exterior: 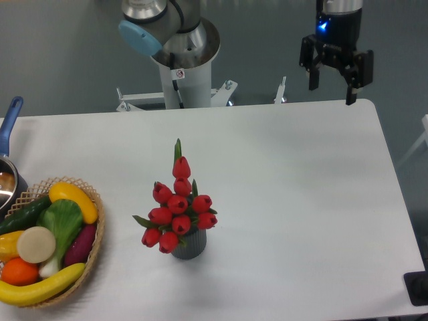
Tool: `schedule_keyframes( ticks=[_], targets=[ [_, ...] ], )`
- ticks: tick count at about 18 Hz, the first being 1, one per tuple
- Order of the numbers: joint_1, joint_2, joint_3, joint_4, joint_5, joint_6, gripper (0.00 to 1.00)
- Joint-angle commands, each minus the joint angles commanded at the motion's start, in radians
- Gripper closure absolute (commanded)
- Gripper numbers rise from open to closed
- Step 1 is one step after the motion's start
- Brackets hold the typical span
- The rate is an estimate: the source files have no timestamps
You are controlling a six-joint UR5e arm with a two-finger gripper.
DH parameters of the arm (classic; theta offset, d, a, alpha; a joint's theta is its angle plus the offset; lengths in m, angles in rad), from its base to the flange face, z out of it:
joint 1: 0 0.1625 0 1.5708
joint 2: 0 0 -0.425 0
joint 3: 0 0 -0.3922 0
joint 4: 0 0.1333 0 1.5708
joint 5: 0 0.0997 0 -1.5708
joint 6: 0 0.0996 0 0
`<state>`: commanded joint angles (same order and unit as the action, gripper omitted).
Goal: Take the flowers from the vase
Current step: 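Move the open gripper toward the red tulips in the grey vase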
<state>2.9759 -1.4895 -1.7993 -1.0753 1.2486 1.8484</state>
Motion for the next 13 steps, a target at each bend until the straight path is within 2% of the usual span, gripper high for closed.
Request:
schedule_keyframes(
  ticks=[5,7,9,11,13],
  targets=[
    [-0.006,0.017,-0.020,-0.001,0.005,-0.005,0.00],
    [-0.011,0.021,-0.053,0.003,-0.001,-0.020,0.00],
    [-0.012,0.031,-0.084,0.005,-0.034,-0.105,0.00],
    [-0.014,0.032,-0.095,0.008,-0.080,-0.213,0.00],
    [-0.040,0.029,-0.095,0.011,-0.080,-0.296,0.00]
  ],
)
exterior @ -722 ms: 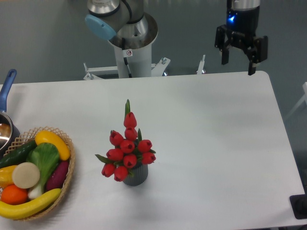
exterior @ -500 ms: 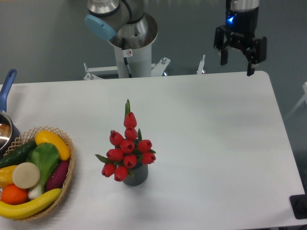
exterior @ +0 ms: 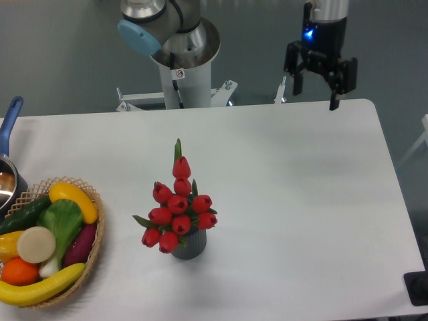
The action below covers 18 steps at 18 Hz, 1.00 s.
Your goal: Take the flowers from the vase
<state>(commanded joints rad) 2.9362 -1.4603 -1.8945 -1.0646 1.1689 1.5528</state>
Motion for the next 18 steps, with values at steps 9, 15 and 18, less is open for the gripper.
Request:
schedule_keyframes(
  ticks=[9,15,18],
  targets=[
    [-0.178,-0.124,-0.051,0.196,-0.024,-0.255,0.00],
    [-0.198,-0.166,-0.055,0.224,-0.147,-0.249,0.00],
    [-0.178,-0.160,-0.055,0.224,-0.150,-0.247,0.00]
  ],
)
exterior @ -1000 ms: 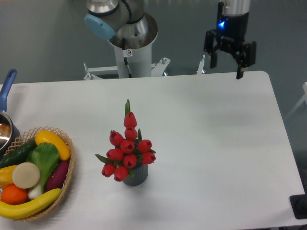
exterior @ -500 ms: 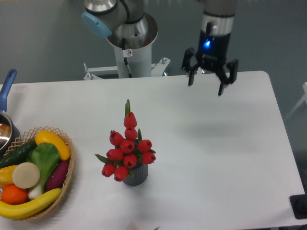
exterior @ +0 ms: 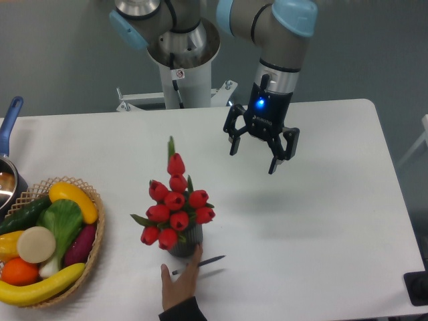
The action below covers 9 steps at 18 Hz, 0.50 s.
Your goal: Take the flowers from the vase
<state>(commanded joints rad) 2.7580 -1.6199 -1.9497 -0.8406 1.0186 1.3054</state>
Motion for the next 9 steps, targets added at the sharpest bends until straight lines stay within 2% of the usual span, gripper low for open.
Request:
schedule_keyframes(
  ticks=[5,9],
  targets=[
    [0.037,0.028,-0.029,0.000,-0.006,0.002,0.00],
    [0.023,0.014,-0.041,0.003,-0.136,-0.005,0.00]
  ],
)
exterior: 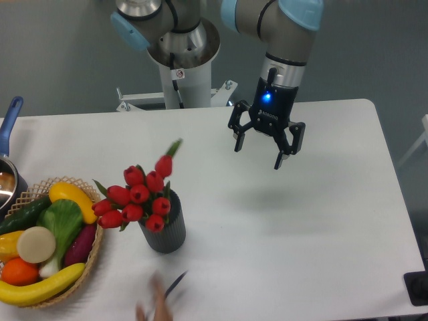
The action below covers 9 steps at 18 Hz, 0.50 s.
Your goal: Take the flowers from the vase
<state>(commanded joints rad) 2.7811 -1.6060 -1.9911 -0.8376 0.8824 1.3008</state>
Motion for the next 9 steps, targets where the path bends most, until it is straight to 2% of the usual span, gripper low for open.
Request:
schedule_keyframes(
  ticks=[5,9],
  targets=[
    [-0.050,-0.040,-0.009,0.003,-0.134,0.086,0.00],
    [-0.101,-0.075,0.003,0.003,-0.163,0.100,0.00]
  ],
)
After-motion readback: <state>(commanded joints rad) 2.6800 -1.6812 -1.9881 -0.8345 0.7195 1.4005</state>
